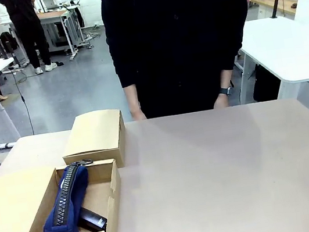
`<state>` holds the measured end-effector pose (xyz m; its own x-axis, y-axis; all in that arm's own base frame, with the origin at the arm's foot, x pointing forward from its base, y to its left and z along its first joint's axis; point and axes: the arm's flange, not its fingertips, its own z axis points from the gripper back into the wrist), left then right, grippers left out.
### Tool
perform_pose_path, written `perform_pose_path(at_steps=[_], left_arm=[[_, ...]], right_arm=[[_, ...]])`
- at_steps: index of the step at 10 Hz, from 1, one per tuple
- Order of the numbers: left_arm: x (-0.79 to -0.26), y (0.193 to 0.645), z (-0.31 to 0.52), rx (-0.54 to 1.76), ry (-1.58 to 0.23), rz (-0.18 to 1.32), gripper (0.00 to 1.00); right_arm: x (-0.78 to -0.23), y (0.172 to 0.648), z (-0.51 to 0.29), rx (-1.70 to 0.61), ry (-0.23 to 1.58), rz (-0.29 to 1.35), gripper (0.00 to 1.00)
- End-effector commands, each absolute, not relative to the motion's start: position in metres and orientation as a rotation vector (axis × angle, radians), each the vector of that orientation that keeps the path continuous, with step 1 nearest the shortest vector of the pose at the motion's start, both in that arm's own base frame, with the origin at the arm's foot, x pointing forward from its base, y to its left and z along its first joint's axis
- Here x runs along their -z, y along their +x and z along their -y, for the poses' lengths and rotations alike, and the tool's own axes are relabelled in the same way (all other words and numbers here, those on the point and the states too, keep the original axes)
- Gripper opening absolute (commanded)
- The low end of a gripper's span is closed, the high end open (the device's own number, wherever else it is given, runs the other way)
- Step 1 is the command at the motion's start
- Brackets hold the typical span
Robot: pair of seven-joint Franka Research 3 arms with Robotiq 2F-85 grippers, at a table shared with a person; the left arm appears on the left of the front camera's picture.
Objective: Place items inside the box.
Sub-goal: Close the lid of the Mailer Box closest to the robot.
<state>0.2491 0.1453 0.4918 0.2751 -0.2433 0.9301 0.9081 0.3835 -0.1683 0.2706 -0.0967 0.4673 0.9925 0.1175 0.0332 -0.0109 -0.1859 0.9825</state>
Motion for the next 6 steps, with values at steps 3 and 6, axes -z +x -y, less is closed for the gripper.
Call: perform_pose_path(at_steps=[3,6], left_arm=[[-0.485,0.242,-0.151,1.712,-0.438,1.675,1.00],[-0.493,0.243,-0.145,1.483,-0.549,1.279,1.00]], right_arm=[[-0.471,0.269,0.099,-0.106,1.740,-0.101,1.00],[-0.471,0.269,0.099,-0.106,1.740,-0.101,1.00]])
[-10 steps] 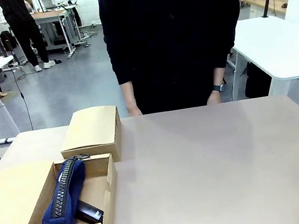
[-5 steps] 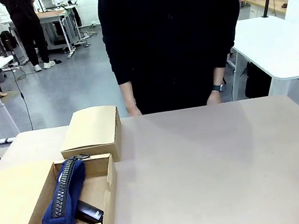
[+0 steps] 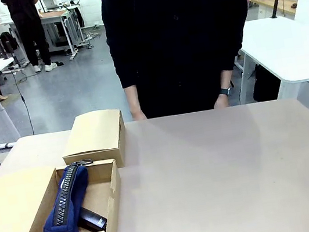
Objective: Place items inside the box.
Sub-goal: Close the lid of the Mailer Box closest to the robot.
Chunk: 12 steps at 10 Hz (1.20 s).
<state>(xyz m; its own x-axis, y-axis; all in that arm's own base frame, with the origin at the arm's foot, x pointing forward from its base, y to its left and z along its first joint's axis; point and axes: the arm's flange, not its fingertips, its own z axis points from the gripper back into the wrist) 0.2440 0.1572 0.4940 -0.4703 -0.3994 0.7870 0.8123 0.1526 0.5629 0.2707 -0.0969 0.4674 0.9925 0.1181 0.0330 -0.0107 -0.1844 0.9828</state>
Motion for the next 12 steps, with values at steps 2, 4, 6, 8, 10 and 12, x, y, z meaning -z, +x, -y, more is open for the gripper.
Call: perform_pose_path(at_steps=[2,4,6,8,10,12], left_arm=[[-0.493,0.243,-0.145,1.483,-0.549,1.279,1.00],[-0.482,0.255,-0.162,1.524,-0.404,1.274,1.00],[-0.456,0.289,-0.218,1.495,-0.296,1.071,1.00],[-0.422,0.302,-0.261,1.441,-0.298,0.934,1.00],[-0.389,0.312,-0.290,1.381,-0.191,0.801,1.00],[-0.356,0.322,-0.300,1.365,-0.102,0.701,1.00]], right_arm=[[-0.471,0.269,0.099,-0.106,1.740,-0.101,1.00],[-0.471,0.269,0.099,-0.106,1.740,-0.101,1.00],[-0.471,0.269,0.099,-0.106,1.740,-0.101,1.00],[-0.471,0.269,0.099,-0.106,1.740,-0.101,1.00],[-0.471,0.269,0.099,-0.106,1.740,-0.101,1.00],[-0.471,0.269,0.099,-0.106,1.740,-0.101,1.00]])
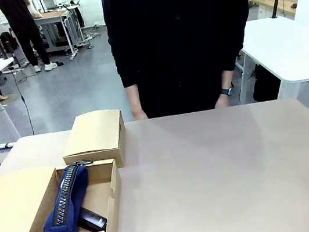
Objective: Place items inside the box.
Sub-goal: Close the lid of the Mailer Box closest to the robot.
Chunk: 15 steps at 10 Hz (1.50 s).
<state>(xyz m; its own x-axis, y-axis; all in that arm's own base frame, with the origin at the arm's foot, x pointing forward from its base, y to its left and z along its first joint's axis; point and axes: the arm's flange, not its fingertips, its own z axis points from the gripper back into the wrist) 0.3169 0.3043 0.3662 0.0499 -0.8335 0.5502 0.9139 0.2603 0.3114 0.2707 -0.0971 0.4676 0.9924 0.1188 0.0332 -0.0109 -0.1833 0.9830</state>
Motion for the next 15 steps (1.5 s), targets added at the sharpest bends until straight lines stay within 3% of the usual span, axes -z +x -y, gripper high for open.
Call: perform_pose_path(at_steps=[1,8,13,15], left_arm=[[-0.332,0.329,-0.301,1.350,-0.067,0.636,1.00],[-0.239,0.339,-0.258,1.409,-0.190,0.488,1.00],[-0.235,0.329,-0.216,1.433,-0.367,0.625,1.00],[-0.254,0.330,-0.207,1.376,-0.441,0.772,1.00]], right_arm=[[-0.471,0.269,0.099,-0.106,1.740,-0.101,1.00],[-0.471,0.269,0.099,-0.106,1.740,-0.101,1.00],[-0.471,0.269,0.099,-0.106,1.740,-0.101,1.00],[-0.471,0.269,0.099,-0.106,1.740,-0.101,1.00]])
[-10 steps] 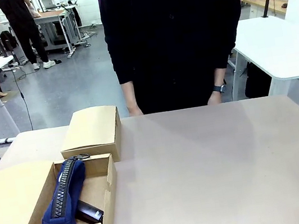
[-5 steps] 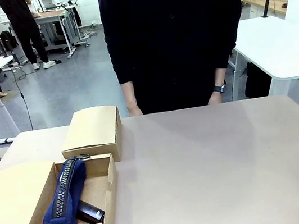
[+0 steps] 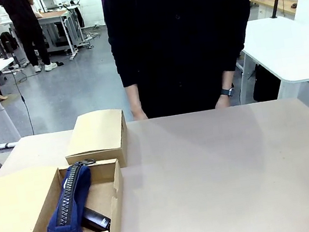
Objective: Place items inside the box.
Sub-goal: Close the lid of the Mailer Box closest to the robot.
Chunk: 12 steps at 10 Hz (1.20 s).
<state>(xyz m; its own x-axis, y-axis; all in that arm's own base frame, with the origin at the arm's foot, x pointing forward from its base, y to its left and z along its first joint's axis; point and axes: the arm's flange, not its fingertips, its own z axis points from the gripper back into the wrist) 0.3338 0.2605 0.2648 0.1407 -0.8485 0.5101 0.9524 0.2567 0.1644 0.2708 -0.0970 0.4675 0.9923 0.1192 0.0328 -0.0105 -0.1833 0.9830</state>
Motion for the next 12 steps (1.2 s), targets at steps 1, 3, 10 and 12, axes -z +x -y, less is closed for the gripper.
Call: perform_pose_path(at_steps=[1,3,10,12], left_arm=[[-0.264,0.329,-0.205,1.350,-0.482,0.842,1.00],[-0.283,0.324,-0.197,1.392,-0.453,0.886,1.00],[-0.300,0.315,-0.172,1.418,-0.540,0.938,1.00],[-0.314,0.306,-0.156,1.445,-0.581,0.977,1.00]], right_arm=[[-0.471,0.269,0.099,-0.106,1.740,-0.101,1.00],[-0.471,0.269,0.099,-0.106,1.740,-0.101,1.00],[-0.471,0.269,0.099,-0.106,1.740,-0.101,1.00],[-0.471,0.269,0.099,-0.106,1.740,-0.101,1.00]])
